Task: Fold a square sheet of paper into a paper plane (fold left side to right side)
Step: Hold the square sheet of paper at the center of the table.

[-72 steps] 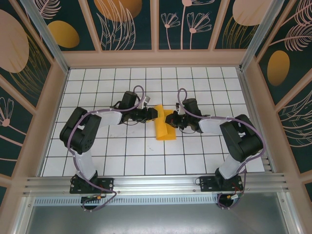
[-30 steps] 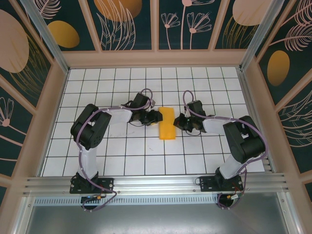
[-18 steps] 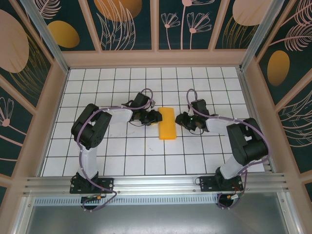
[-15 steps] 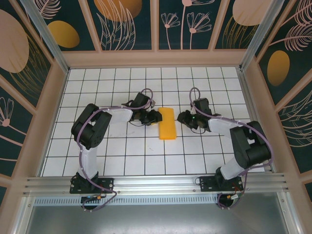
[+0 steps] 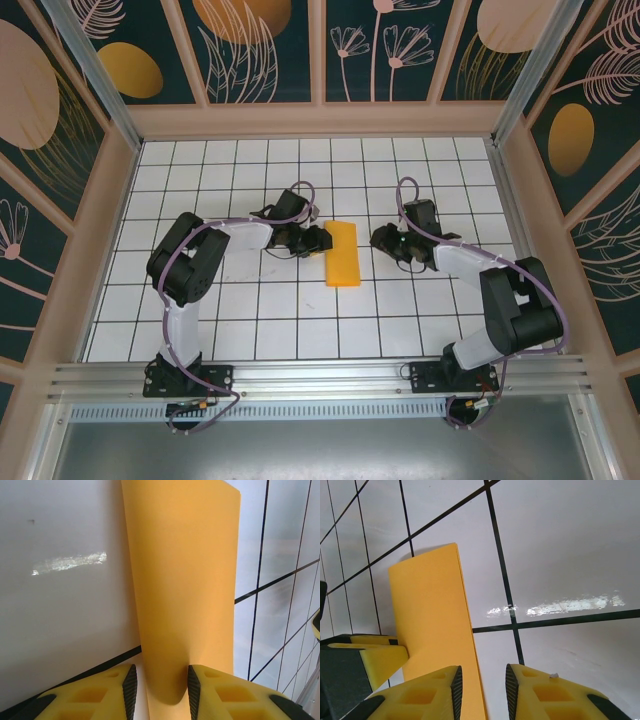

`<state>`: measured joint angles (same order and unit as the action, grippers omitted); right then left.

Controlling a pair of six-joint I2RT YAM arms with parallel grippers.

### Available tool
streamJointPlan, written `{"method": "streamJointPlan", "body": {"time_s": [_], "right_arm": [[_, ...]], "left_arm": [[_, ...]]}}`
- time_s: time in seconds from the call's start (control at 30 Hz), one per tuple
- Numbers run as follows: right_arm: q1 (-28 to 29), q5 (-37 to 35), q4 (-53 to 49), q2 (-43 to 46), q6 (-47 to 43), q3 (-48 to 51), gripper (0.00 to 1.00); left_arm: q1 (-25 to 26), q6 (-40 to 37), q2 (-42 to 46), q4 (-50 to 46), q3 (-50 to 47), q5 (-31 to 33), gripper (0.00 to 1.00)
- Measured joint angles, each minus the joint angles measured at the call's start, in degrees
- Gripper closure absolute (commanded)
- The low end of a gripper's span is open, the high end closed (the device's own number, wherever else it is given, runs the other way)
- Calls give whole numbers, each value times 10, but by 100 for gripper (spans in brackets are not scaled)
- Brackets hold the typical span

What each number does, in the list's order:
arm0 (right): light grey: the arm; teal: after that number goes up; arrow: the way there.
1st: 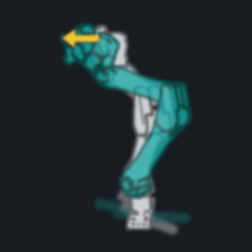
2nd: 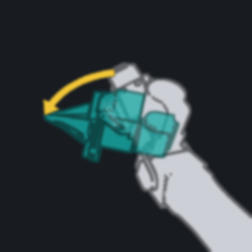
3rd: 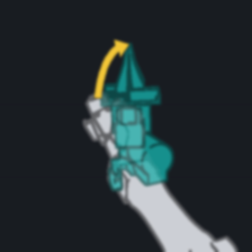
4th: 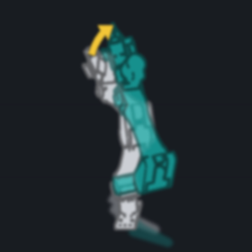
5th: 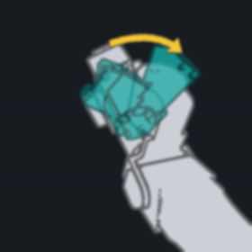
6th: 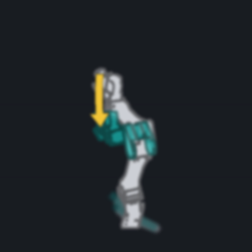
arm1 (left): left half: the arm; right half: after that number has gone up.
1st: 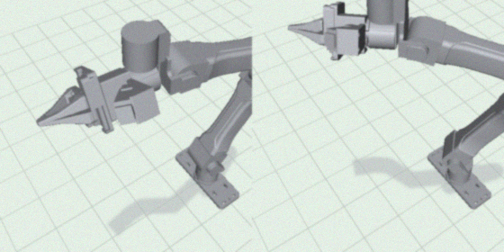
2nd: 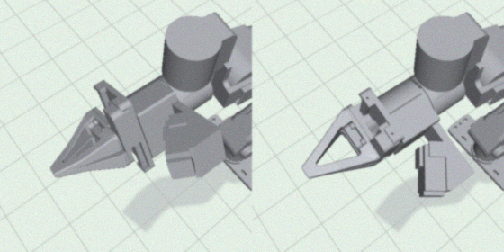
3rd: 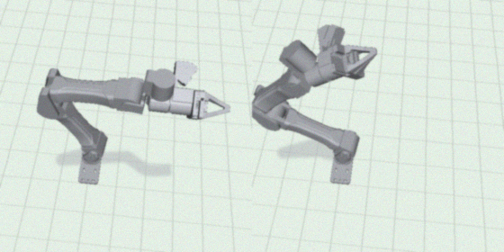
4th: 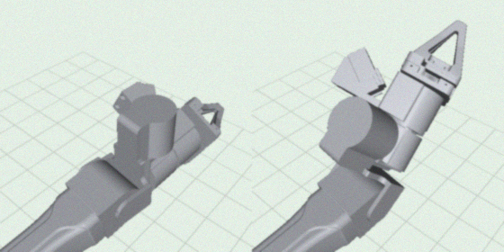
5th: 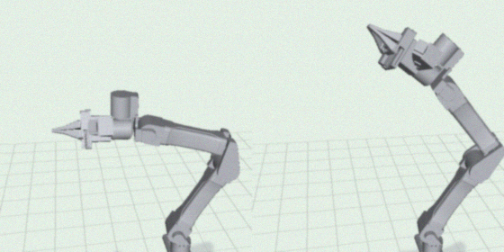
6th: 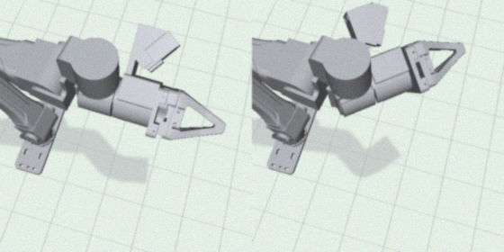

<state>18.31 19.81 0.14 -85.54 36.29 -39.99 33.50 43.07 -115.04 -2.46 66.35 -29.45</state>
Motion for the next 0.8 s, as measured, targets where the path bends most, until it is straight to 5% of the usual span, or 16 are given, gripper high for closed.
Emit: {"method": "streamJointPlan", "body": {"time_s": [0.8], "right_arm": [[43, 44, 20, -58, 5, -11, 77]], "left_arm": [[0, -10, -3, -12, 8, 2, 66]]}}
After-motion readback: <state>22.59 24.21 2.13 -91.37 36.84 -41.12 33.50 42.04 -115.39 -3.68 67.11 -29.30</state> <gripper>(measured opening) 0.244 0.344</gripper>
